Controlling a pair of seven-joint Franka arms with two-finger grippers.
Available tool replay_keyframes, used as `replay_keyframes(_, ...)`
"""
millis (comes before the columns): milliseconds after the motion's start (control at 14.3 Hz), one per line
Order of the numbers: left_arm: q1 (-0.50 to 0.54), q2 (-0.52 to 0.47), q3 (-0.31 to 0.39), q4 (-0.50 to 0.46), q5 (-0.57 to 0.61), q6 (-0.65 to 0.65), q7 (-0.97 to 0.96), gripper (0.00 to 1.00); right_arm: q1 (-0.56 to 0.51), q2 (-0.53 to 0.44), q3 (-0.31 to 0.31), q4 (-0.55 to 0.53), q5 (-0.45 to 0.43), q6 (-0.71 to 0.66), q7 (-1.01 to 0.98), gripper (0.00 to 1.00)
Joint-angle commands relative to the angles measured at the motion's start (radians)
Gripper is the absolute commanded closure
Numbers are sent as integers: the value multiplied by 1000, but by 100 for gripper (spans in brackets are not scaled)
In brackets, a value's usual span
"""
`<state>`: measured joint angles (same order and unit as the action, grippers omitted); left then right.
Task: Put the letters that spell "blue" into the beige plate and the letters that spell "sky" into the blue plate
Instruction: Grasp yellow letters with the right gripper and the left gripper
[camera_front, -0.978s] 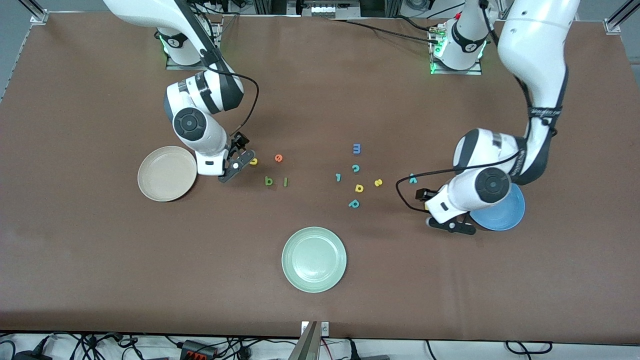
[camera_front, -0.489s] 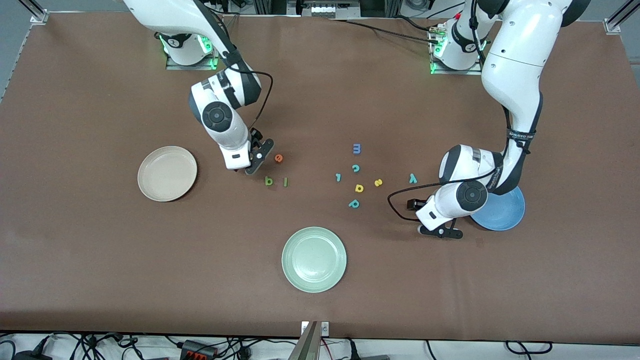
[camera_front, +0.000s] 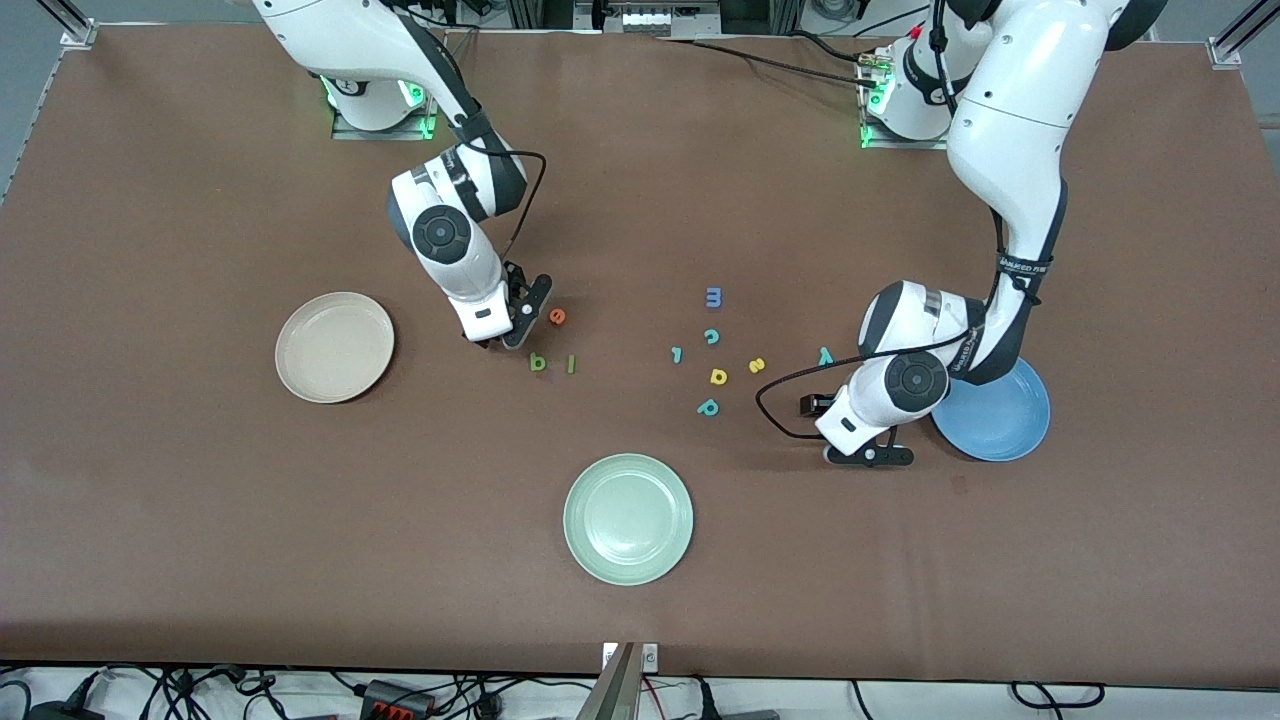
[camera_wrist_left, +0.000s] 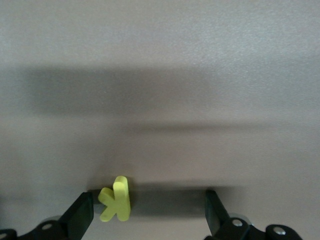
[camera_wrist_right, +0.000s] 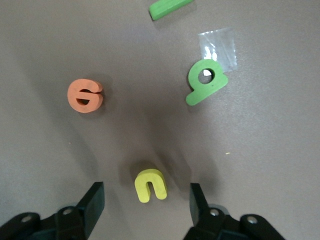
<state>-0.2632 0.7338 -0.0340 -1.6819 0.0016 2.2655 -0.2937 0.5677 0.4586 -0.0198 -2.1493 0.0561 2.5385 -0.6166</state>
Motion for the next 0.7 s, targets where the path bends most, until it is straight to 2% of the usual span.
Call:
replay_keyframes(0, -1, -37, 9, -41, 24, -6, -10, 37, -6, -6, 4, -12, 1, 12, -31, 34)
replay_keyframes(70, 5, -37, 9, -41, 24, -9, -8, 47, -5, -5, 4, -12, 1, 12, -31, 42)
replay_keyframes(140, 6, -37, 9, -39, 24, -9, -8, 52, -3, -3, 3, -12, 1, 12, -31, 47)
replay_keyframes(210, 6, -37, 9, -39, 24, -9, -7, 67, 1, 2, 3, -9, 1, 15, -31, 48)
replay_keyframes(349, 6, -37, 9, -38, 24, -9, -5, 85, 1, 5, 3, -9, -2, 17, -31, 49)
replay_keyframes(489, 7, -37, 9, -33, 24, -9, -5, 96, 3, 5, 4, -9, -4, 17, -32, 54)
replay_keyframes(629, 13, -60, 11, -25, 24, -29, -7, 98, 0, 5, 3, -9, -4, 17, -40, 62)
